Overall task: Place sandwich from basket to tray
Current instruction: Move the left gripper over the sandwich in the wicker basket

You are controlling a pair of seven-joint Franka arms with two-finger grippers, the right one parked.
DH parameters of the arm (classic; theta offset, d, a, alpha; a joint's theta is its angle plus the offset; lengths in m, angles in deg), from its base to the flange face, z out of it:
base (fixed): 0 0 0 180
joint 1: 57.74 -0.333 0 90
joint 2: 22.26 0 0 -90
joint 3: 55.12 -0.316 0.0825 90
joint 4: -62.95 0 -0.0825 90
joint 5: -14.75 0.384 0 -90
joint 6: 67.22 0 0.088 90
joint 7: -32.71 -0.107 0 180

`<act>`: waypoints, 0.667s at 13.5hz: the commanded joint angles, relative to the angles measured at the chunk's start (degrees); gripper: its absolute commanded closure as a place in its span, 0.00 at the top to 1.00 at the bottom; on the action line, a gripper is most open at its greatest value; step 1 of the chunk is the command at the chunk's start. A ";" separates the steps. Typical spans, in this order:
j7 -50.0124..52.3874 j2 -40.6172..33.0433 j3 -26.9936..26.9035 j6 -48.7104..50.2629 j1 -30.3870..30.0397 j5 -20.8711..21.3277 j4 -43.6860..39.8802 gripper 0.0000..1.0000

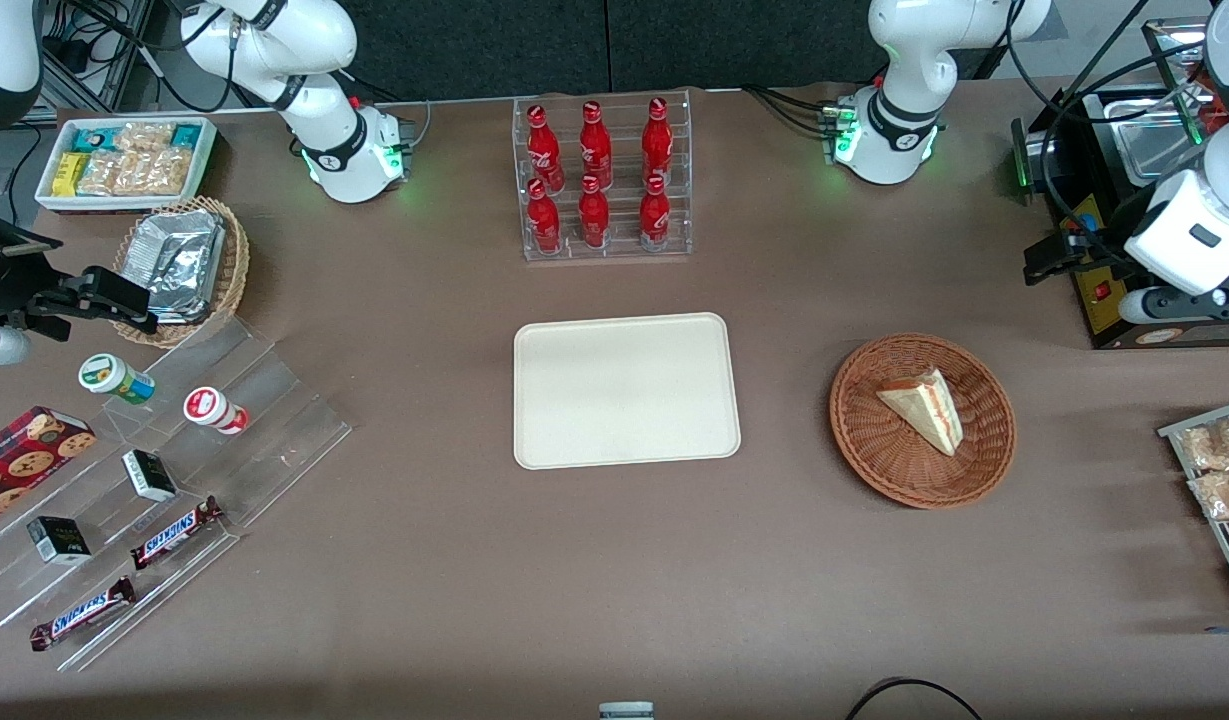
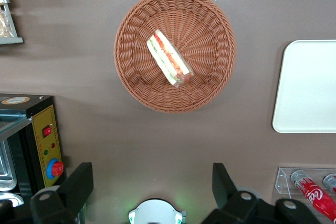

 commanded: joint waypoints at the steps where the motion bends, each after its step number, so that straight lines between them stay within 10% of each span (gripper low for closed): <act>1: 0.14 0.98 0.07 0.15 -0.18 0.97 -1.12 1.00; 9: 0.66 3.27 0.16 -8.71 -0.18 1.85 5.46 1.00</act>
